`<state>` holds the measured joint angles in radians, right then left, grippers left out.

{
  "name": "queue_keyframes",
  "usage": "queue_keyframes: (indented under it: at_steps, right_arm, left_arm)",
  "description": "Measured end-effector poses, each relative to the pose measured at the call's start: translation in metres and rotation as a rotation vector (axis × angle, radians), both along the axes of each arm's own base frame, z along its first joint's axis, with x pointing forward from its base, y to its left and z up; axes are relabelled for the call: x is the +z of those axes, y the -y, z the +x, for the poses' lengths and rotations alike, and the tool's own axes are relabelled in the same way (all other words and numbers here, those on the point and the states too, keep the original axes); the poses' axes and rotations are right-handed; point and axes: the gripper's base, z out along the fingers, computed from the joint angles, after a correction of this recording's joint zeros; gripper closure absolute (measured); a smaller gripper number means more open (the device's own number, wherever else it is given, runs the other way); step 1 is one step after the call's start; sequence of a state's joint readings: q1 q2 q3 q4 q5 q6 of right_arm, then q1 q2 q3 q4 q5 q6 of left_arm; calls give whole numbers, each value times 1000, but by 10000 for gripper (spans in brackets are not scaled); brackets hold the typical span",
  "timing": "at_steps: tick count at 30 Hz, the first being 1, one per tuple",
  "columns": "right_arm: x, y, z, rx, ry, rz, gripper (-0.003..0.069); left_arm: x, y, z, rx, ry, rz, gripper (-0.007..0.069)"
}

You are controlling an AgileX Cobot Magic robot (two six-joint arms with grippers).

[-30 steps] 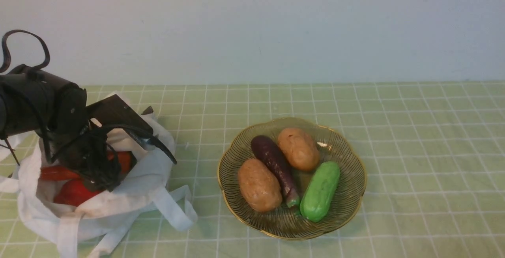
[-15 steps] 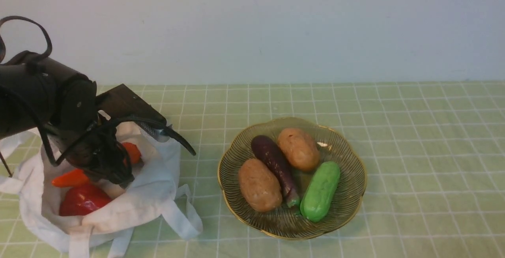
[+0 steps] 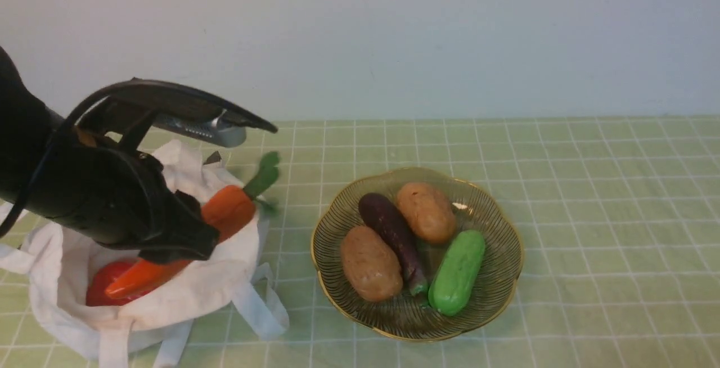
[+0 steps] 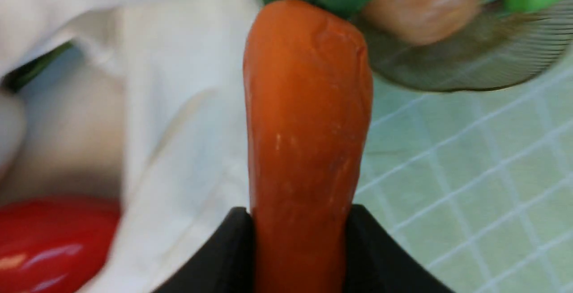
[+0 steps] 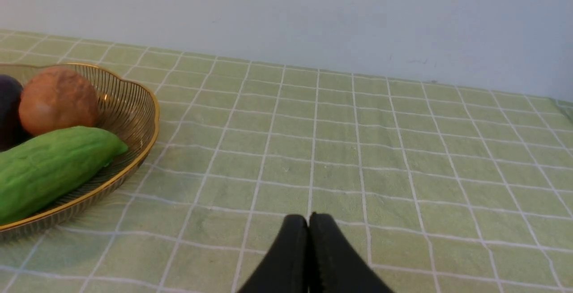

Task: Take vegetables from bag on green coffee tablecloth place on plate.
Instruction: 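Take the carrot out of the bag and place it on the plate with the left gripper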

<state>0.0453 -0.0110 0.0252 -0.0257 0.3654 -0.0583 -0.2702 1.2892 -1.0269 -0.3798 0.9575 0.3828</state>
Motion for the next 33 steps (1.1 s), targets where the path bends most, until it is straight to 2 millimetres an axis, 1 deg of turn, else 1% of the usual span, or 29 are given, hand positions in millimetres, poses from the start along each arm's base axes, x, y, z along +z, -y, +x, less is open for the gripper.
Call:
queue_keyframes:
  at_steps: [2,3,4,7,9,11,13,15,16,17,18,19,20,22,24,26,30,32,33]
  right_arm:
    - [0,0,0,0,0,0,673]
    - [0,0,0,0,0,0,673]
    - [0,0,0,0,0,0,673]
    - [0,0,0,0,0,0,673]
    - [0,0,0,0,0,0,673]
    - [0,0,0,0,0,0,673]
    - [0,0,0,0,0,0,673]
    - [0,0,0,0,0,0,673]
    - [0,0,0,0,0,0,673]
    - [0,0,0,0,0,0,673]
    - [0,0,0,0,0,0,673]
    - [0,0,0,0,0,0,673]
    - [0,0,0,0,0,0,673]
    - [0,0,0,0,0,0,673]
    - [0,0,0,0,0,0,673]
    - [0,0,0,0,0,0,673]
    - [0,0,0,0,0,0,673]
    - [0,0,0,0,0,0,673]
    - [0,0,0,0,0,0,673]
  left_arm:
    - [3,16,-3,-97,40,-74,395]
    - [3,16,-3,-96,44,-74,395]
    - [4,29,-3,-155,80,-127,395]
    - [3,46,1,-174,118,-204,395]
    - [-1,58,9,-154,148,-253,395]
    - [-10,68,19,-133,171,-267,395]
    - [-29,81,37,-73,198,-272,395]
    - [-41,87,47,-17,207,-276,395]
    - [-52,91,55,31,204,-278,395]
    - [-56,92,58,47,202,-278,395]
    - [-67,94,64,81,189,-275,395]
    - [-82,97,72,146,168,-277,391]
    - [-86,97,74,160,160,-278,384]
    - [-107,100,81,225,106,-277,332]
    - [-120,101,83,239,77,-265,246]
    - [-127,101,84,231,67,-250,162]
    - [-131,102,85,191,78,-225,6]
    - [-129,103,83,163,80,-225,-41]
    - [-127,103,82,151,82,-229,-48]
